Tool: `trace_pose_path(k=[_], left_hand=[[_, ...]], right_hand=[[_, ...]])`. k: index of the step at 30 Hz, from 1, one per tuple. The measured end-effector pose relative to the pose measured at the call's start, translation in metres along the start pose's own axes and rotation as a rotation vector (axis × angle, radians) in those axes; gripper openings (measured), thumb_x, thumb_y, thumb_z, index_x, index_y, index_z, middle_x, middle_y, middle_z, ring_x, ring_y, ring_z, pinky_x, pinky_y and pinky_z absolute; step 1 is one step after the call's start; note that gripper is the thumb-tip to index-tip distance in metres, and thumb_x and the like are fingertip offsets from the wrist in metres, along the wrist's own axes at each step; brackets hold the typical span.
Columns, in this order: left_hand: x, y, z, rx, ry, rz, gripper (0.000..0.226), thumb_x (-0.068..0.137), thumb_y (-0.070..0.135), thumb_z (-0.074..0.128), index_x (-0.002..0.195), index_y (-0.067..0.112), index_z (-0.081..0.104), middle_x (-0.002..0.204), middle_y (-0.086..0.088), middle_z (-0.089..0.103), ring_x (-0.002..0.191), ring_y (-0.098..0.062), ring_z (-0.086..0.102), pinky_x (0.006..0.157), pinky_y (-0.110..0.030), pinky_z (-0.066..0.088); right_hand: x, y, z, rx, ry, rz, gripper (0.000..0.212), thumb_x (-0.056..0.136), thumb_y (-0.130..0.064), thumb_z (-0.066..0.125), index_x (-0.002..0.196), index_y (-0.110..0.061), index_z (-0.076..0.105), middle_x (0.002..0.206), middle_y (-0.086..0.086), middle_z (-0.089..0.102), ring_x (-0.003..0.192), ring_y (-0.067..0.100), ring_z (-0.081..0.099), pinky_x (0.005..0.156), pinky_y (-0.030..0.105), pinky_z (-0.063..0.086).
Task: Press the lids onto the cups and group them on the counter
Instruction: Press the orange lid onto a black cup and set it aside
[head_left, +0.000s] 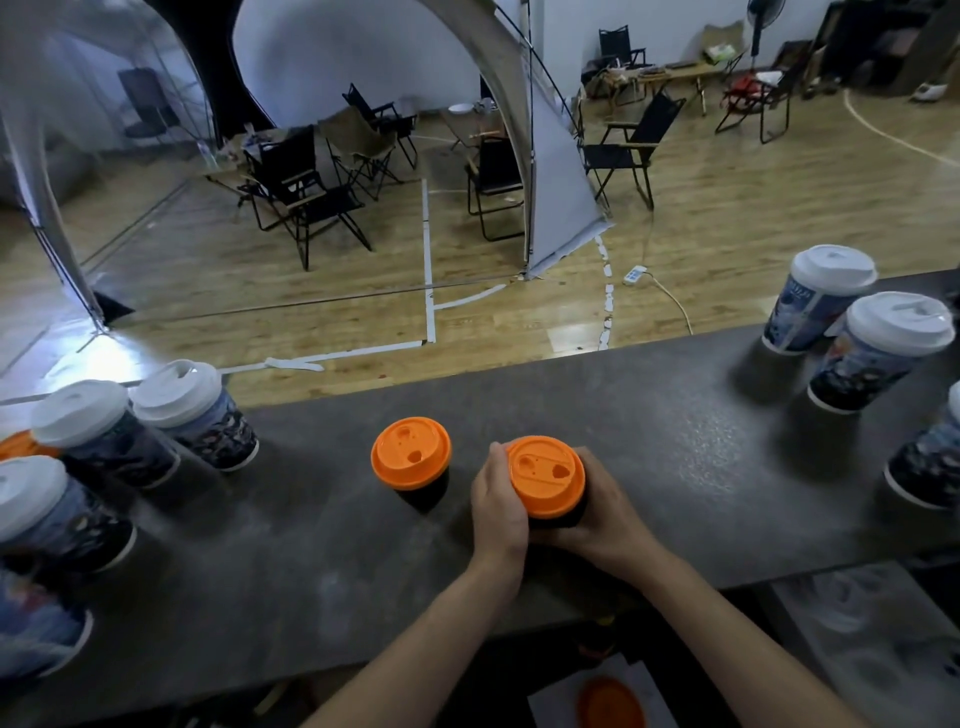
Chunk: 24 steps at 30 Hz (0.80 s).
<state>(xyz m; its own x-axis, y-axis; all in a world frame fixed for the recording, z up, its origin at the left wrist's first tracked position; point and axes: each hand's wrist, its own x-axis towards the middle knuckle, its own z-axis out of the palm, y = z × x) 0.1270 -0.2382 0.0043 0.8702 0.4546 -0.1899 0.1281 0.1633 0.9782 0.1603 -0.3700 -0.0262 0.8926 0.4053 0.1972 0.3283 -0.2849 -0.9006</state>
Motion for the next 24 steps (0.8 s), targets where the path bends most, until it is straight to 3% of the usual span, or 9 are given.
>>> trace_pose_path(k=[6, 9, 11, 14, 17, 21, 24], left_hand=[[0.019, 0.016, -0.007, 0.003, -0.257, -0.057, 0.051, 0.111, 0.028, 0.032, 0.113, 0.000, 0.074, 0.108, -0.009, 0.078, 0.105, -0.019, 0.073, 0.089, -0.021, 0.052], [0.011, 0.012, -0.006, -0.043, -0.136, -0.085, 0.045, 0.110, 0.029, 0.035, 0.116, 0.007, 0.073, 0.109, -0.004, 0.078, 0.105, -0.014, 0.072, 0.092, -0.023, 0.053], [0.005, 0.005, -0.005, -0.077, -0.003, -0.116, 0.040, 0.109, 0.034, 0.040, 0.112, 0.012, 0.074, 0.106, -0.002, 0.076, 0.101, -0.013, 0.070, 0.086, -0.023, 0.052], [0.007, 0.010, -0.005, -0.063, -0.129, -0.126, 0.044, 0.109, 0.031, 0.039, 0.100, 0.010, 0.076, 0.096, -0.002, 0.078, 0.093, -0.012, 0.073, 0.084, -0.026, 0.053], [0.013, 0.017, -0.004, -0.005, -0.256, -0.074, 0.048, 0.110, 0.028, 0.035, 0.109, 0.004, 0.076, 0.105, -0.007, 0.079, 0.102, -0.017, 0.073, 0.088, -0.023, 0.055], [0.005, 0.003, -0.001, 0.013, -0.074, -0.003, 0.044, 0.110, 0.031, 0.036, 0.105, 0.015, 0.076, 0.100, 0.002, 0.078, 0.095, -0.004, 0.072, 0.081, -0.014, 0.050], [0.004, 0.001, -0.002, -0.011, -0.065, -0.007, 0.044, 0.111, 0.030, 0.035, 0.109, 0.012, 0.075, 0.104, -0.001, 0.078, 0.100, -0.010, 0.072, 0.084, -0.018, 0.052]], right_hand=[[0.002, 0.009, -0.008, -0.017, -0.027, -0.014, 0.089, 0.063, -0.022, 0.096, 0.137, -0.038, 0.050, 0.133, -0.014, 0.064, 0.126, 0.004, 0.060, 0.106, 0.029, 0.049], [0.002, 0.008, -0.002, -0.018, -0.032, -0.001, 0.094, 0.061, -0.035, 0.098, 0.141, -0.030, 0.049, 0.137, -0.013, 0.061, 0.128, 0.007, 0.058, 0.106, 0.032, 0.048], [0.002, 0.006, 0.001, -0.035, -0.016, 0.025, 0.093, 0.058, -0.048, 0.097, 0.136, -0.030, 0.051, 0.132, -0.017, 0.062, 0.123, 0.003, 0.060, 0.103, 0.035, 0.051], [0.002, 0.011, -0.001, -0.044, 0.000, 0.037, 0.090, 0.057, -0.049, 0.095, 0.134, -0.026, 0.055, 0.127, -0.014, 0.065, 0.119, 0.003, 0.062, 0.101, 0.042, 0.053], [0.002, 0.013, -0.003, -0.043, -0.029, 0.029, 0.098, 0.060, -0.043, 0.096, 0.144, -0.026, 0.050, 0.136, -0.008, 0.063, 0.128, 0.008, 0.059, 0.108, 0.042, 0.049], [0.000, 0.003, 0.000, -0.018, -0.011, 0.031, 0.096, 0.056, -0.059, 0.094, 0.135, -0.027, 0.051, 0.130, -0.014, 0.062, 0.121, 0.003, 0.060, 0.100, 0.027, 0.051], [0.000, 0.002, 0.001, -0.024, 0.022, 0.051, 0.089, 0.052, -0.061, 0.091, 0.127, -0.028, 0.054, 0.122, -0.017, 0.065, 0.113, -0.001, 0.063, 0.095, 0.027, 0.054]])
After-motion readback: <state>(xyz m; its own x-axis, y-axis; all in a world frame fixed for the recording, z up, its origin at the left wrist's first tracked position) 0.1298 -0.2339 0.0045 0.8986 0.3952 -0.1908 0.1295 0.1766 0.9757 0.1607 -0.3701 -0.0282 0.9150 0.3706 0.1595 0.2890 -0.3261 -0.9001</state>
